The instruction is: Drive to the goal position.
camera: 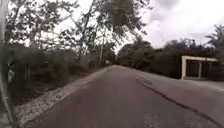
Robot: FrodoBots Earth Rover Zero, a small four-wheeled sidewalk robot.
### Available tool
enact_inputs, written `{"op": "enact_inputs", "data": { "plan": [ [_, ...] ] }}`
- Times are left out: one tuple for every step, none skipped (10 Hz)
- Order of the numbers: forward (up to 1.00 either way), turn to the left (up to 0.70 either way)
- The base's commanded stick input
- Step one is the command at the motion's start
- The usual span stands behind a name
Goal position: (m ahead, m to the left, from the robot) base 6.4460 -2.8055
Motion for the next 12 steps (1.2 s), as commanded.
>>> {"op": "enact_inputs", "data": {
  "plan": [
    [0.70,0.00],
    [0.70,0.00],
    [0.70,0.00],
    [0.70,0.00],
    [0.70,0.00],
    [0.70,0.00],
    [0.70,0.00],
    [0.70,0.00],
    [0.70,0.00],
    [0.70,0.00],
    [0.70,0.00],
    [0.70,0.00]
  ]
}}
